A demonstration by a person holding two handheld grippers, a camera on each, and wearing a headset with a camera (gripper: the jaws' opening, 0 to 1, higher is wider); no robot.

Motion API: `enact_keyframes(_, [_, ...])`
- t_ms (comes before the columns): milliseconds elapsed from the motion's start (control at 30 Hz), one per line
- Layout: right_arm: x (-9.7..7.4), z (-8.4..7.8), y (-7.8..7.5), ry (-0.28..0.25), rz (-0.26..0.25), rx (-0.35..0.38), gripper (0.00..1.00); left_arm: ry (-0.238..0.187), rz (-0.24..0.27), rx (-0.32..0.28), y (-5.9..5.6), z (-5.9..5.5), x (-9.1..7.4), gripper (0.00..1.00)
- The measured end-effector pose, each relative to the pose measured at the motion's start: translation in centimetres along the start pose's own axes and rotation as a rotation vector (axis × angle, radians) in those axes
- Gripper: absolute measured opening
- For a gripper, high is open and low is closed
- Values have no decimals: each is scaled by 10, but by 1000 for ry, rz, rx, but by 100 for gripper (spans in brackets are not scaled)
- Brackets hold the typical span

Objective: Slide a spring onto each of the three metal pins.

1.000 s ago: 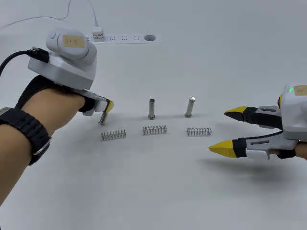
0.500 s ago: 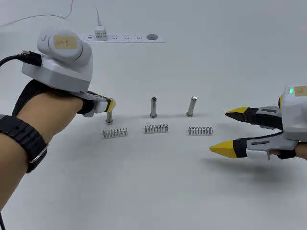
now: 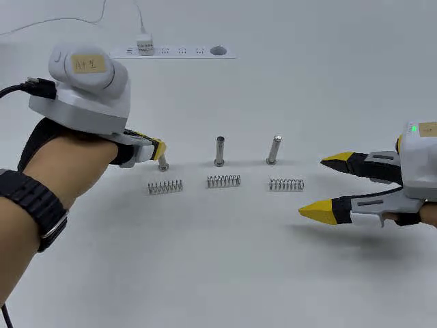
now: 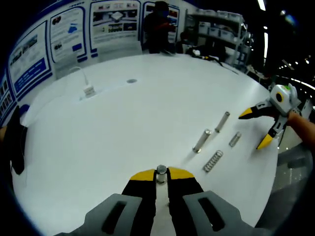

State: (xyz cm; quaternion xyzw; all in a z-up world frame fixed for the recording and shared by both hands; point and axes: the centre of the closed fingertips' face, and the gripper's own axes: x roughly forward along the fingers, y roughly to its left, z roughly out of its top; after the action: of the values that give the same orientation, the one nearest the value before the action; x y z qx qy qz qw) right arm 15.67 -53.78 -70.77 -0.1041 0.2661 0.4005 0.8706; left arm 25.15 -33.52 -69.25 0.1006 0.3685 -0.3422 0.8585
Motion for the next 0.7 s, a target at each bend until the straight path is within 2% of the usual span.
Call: enact_keyframes(700, [1,3,1,3,-8,-12,65,-25,-23,55,0,-1,1,10])
